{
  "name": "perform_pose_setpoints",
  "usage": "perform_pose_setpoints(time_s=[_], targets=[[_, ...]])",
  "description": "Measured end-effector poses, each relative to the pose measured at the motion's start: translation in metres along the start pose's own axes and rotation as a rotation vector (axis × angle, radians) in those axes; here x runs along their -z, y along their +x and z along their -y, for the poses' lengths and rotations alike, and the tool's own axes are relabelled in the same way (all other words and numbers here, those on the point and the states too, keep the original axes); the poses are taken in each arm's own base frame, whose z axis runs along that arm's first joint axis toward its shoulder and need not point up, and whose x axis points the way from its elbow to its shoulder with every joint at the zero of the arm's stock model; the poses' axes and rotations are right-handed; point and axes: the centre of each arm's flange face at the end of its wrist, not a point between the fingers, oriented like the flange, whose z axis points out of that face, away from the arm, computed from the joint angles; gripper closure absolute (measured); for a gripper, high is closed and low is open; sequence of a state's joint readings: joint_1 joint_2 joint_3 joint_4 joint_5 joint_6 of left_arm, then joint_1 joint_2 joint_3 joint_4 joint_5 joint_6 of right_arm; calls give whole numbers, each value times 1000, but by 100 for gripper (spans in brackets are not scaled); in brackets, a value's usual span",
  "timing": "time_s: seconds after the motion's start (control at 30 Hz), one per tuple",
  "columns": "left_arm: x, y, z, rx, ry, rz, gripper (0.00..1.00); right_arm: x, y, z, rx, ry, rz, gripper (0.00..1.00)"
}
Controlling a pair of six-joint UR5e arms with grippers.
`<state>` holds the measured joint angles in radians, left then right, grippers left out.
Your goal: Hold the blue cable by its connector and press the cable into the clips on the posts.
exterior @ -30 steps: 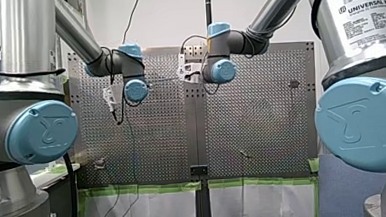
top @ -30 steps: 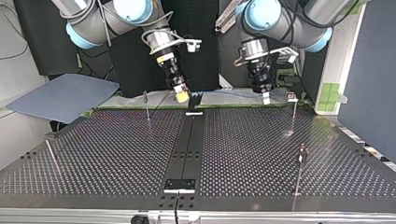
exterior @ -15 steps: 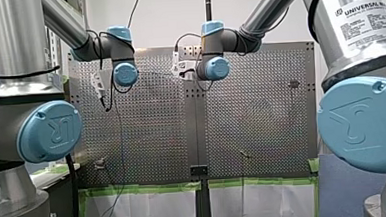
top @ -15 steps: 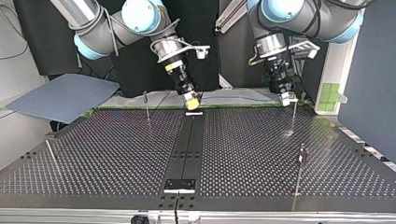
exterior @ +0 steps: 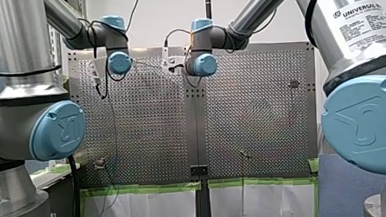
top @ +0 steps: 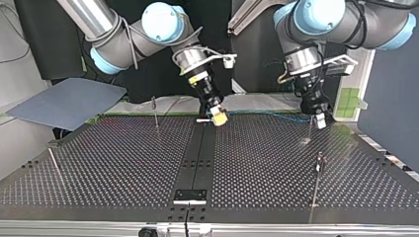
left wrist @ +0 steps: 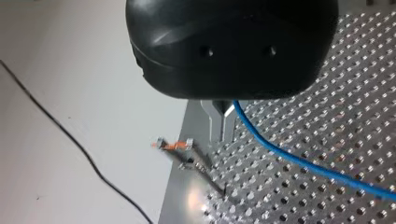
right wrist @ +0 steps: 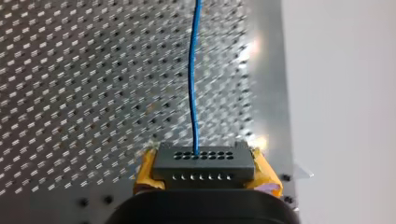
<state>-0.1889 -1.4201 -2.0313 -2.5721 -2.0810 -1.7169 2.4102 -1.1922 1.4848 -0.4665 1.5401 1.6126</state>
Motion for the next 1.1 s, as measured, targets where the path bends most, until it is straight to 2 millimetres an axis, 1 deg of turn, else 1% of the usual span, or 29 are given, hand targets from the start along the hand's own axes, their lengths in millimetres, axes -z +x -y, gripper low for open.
perform_pose_setpoints(time_s=[0.13,0.33,0.5,0.63,0.77,0.93,1.1], targets=[[-12,-3,-8,-6,2,8,100,-10,15,5,-1,8,-29,100],[-32,-5,-20,-18,6,20,100,-18,26,8,-7,13,-46,100],[-54,-18,-28,-18,13,50,100,-26,38,11,-11,16,-66,100],[-72,-28,-33,-16,16,73,100,-33,35,11,-12,18,-61,100],[-85,-34,-32,-17,23,81,100,-39,29,12,-13,20,-52,100],[-99,-29,-31,-20,37,75,100,-44,31,13,-13,22,-57,100],[-108,-25,-31,-22,39,72,100,-47,37,13,-13,23,-64,100]])
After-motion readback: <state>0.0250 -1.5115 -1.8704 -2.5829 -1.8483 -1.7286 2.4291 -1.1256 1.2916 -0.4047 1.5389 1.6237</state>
